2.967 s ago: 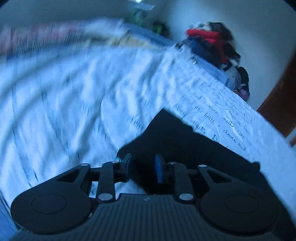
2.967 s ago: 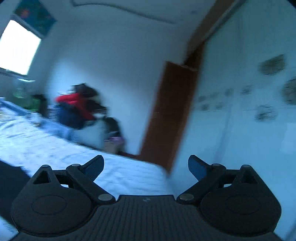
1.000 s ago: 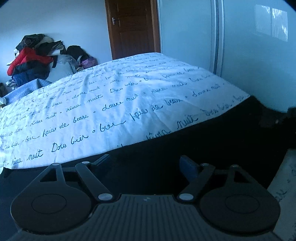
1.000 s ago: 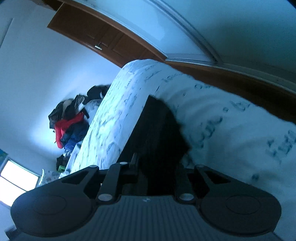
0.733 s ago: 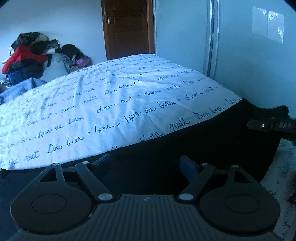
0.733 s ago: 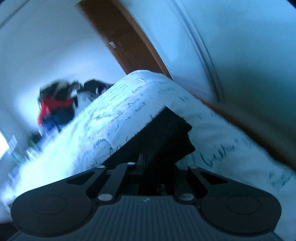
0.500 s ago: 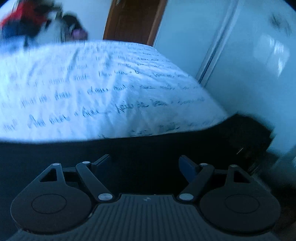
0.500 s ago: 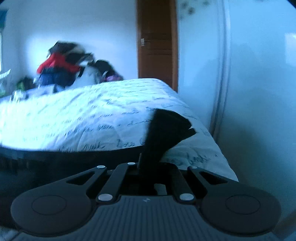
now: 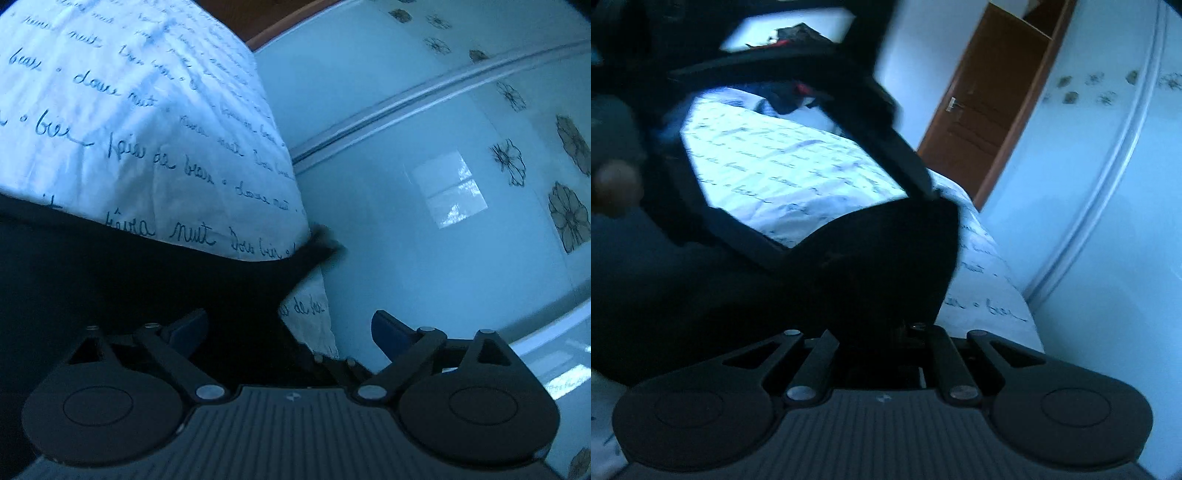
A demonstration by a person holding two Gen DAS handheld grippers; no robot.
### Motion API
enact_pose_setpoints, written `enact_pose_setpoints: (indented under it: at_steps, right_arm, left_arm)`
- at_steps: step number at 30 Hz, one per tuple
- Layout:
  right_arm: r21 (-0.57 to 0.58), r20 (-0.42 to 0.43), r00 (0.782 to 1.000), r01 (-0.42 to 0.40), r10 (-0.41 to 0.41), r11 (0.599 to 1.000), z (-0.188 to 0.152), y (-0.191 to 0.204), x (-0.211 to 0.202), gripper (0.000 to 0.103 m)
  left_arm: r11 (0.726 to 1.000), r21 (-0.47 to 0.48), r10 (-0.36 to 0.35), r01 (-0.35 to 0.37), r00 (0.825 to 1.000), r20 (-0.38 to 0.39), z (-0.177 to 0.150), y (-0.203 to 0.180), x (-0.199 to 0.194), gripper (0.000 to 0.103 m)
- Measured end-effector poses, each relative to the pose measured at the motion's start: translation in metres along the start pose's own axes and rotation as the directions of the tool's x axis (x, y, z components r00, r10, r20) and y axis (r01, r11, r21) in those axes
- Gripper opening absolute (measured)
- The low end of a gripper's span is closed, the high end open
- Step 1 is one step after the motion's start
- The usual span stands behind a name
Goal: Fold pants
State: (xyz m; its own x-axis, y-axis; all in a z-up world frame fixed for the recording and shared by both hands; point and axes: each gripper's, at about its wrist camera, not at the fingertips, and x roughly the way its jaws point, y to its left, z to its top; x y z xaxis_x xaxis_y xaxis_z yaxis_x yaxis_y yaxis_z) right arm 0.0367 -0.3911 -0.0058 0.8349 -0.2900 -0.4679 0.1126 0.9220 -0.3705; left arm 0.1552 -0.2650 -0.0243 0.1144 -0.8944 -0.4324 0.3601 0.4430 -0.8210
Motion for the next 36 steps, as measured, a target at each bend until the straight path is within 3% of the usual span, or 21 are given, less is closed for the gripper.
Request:
enact_pose_setpoints:
  at_steps: [2,5,11,14,17,18,19,21,22,23,25,30,36]
  right_arm:
    - [-0.034,0.009,1.000,-0.016,0.016,0.999,-0.001,0.006,-0.001,0.006]
    - [-0.026,0.016,0.999,-0.035,0.035,0.999,0.001,0.011,-0.005,0.006]
    - [0.010,0.015,0.999,-0.041,0.040,0.999,0.002,0.011,-0.016,0.007]
    - [-0.006,0.016,1.000,-0.025,0.025,1.000,0.002,0.011,-0.018,0.011]
    - [-0.029,0.010,1.000,-0.004,0.004,1.000,0.003,0.016,-0.020,0.040]
    - [-0.040,0.012,1.000,0.008,-0.007,0.999,0.002,0.019,-0.020,0.055]
    - [-0.062,0.026,1.000,0.020,-0.018,0.998,0.001,0.023,-0.024,0.055]
    - [-0.122,0.045,0.999,0.036,-0.030,0.992,0.001,0.030,-0.031,0.052]
    - [-0.142,0.053,0.998,0.045,-0.038,0.989,0.001,0.033,-0.033,0.045]
    - [-0.158,0.058,0.997,0.050,-0.041,0.986,0.001,0.036,-0.034,0.024]
    - [-0.174,0.047,0.998,0.046,-0.038,0.984,0.002,0.039,-0.033,0.012]
    - [-0.235,0.044,0.999,0.039,-0.030,0.971,0.004,0.049,-0.034,0.009]
    - [-0.179,0.075,0.997,-0.015,0.029,0.984,0.016,0.052,-0.045,0.009]
  left_arm:
    - [0.999,-0.031,-0.032,0.032,0.999,0.001,0.000,0.006,0.000,0.095]
    - [0.998,-0.067,-0.023,0.023,1.000,-0.004,0.000,0.013,0.001,0.091]
    - [0.993,-0.122,0.008,-0.010,1.000,-0.017,0.002,0.026,0.005,0.060]
    - [0.990,-0.135,0.038,-0.039,0.999,-0.015,0.004,0.032,0.006,0.054]
    - [0.988,-0.146,0.046,-0.048,0.999,-0.015,0.005,0.034,0.008,0.049]
    - [0.988,-0.148,0.048,-0.050,0.999,-0.015,0.005,0.035,0.008,0.042]
    - [0.988,-0.148,0.048,-0.050,0.999,-0.018,0.006,0.035,0.008,0.037]
    - [0.989,-0.142,0.047,-0.051,0.998,-0.031,0.006,0.035,0.011,0.014]
    - [0.989,-0.137,0.056,-0.061,0.998,-0.039,0.005,0.036,0.012,0.013]
    - [0.989,-0.132,0.058,-0.063,0.998,-0.038,0.005,0.036,0.013,0.012]
    - [0.991,-0.109,0.075,-0.078,0.997,-0.026,0.003,0.034,0.011,0.011]
    - [0.994,-0.025,0.109,-0.108,0.994,0.018,0.000,0.027,-0.002,0.010]
    - [0.983,0.100,0.147,-0.155,0.985,0.085,-0.004,0.015,-0.033,0.010]
